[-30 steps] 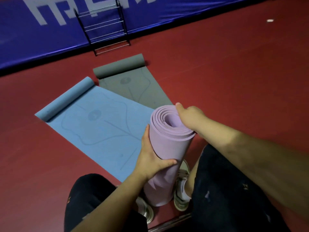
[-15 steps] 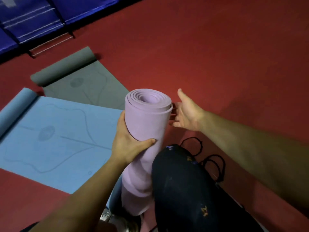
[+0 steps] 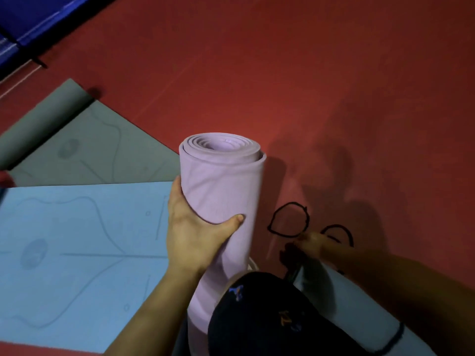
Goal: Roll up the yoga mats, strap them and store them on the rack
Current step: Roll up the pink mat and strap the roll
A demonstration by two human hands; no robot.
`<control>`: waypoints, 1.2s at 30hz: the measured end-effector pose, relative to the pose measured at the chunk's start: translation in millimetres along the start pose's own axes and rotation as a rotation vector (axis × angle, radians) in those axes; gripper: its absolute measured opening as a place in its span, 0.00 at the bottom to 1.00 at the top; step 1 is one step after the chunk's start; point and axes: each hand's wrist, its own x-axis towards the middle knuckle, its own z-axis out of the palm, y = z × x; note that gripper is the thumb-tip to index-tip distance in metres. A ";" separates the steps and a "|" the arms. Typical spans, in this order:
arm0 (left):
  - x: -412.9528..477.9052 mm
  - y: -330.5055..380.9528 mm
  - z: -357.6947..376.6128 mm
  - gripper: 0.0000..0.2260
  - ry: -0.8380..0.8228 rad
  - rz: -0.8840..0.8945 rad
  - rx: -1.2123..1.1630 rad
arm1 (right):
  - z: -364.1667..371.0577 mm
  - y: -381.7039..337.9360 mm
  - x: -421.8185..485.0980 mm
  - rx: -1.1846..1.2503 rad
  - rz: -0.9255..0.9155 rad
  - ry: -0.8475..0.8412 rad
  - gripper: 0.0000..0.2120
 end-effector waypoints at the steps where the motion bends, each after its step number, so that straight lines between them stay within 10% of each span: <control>1: 5.2 -0.9 2.3 0.58 -0.009 -0.002 -0.004 | 8.0 2.2 16.4 -0.061 -0.011 -0.003 0.18; 9: 40.8 -13.2 14.9 0.55 -0.062 -0.029 -0.012 | 40.0 -18.5 83.4 -0.303 -0.046 -0.016 0.25; 13: 46.4 -19.9 16.8 0.54 -0.077 -0.054 -0.046 | 66.4 10.8 135.1 -0.395 0.019 -0.062 0.45; 21: 38.7 -25.0 9.2 0.52 -0.037 -0.056 -0.057 | 71.6 -11.0 101.2 -0.460 0.040 0.048 0.32; 36: -38.6 -35.2 -66.1 0.51 0.200 -0.116 -0.147 | -15.9 -157.5 -108.0 0.545 -0.459 -0.020 0.13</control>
